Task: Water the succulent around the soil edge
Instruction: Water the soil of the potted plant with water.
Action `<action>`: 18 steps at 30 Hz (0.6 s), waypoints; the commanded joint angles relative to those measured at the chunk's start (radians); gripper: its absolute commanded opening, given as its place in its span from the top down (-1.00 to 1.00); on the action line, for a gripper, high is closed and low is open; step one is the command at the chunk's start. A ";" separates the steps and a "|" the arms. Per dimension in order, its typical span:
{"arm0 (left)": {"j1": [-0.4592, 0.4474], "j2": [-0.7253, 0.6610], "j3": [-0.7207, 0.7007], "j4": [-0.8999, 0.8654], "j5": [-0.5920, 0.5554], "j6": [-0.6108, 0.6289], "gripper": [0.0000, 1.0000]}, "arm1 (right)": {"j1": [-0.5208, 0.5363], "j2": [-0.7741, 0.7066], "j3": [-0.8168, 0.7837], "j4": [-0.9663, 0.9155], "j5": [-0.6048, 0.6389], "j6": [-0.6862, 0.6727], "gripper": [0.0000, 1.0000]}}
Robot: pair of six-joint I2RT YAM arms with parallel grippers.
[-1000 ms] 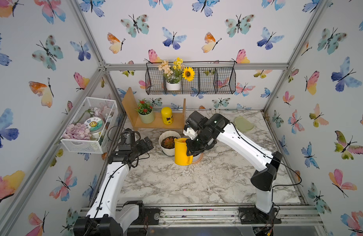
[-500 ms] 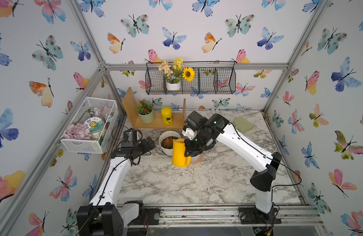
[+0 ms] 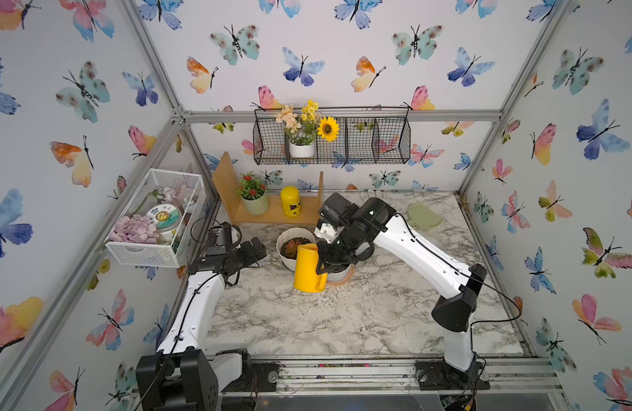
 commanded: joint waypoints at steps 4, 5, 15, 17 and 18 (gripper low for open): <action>0.002 -0.005 0.008 0.012 0.063 0.006 -0.97 | 0.012 0.047 0.053 -0.007 -0.053 0.030 0.97; 0.003 -0.006 0.006 0.012 0.065 0.005 -0.97 | 0.012 0.054 0.060 -0.007 -0.051 0.034 0.98; 0.003 0.000 0.004 0.009 0.024 -0.001 -0.97 | 0.018 0.121 0.138 0.007 -0.081 0.050 0.97; 0.004 0.006 0.006 0.011 0.023 -0.001 -0.97 | 0.018 0.127 0.145 0.011 -0.082 0.051 0.97; 0.004 0.008 0.006 0.013 0.025 -0.003 -0.97 | 0.018 0.130 0.147 0.015 -0.084 0.054 0.97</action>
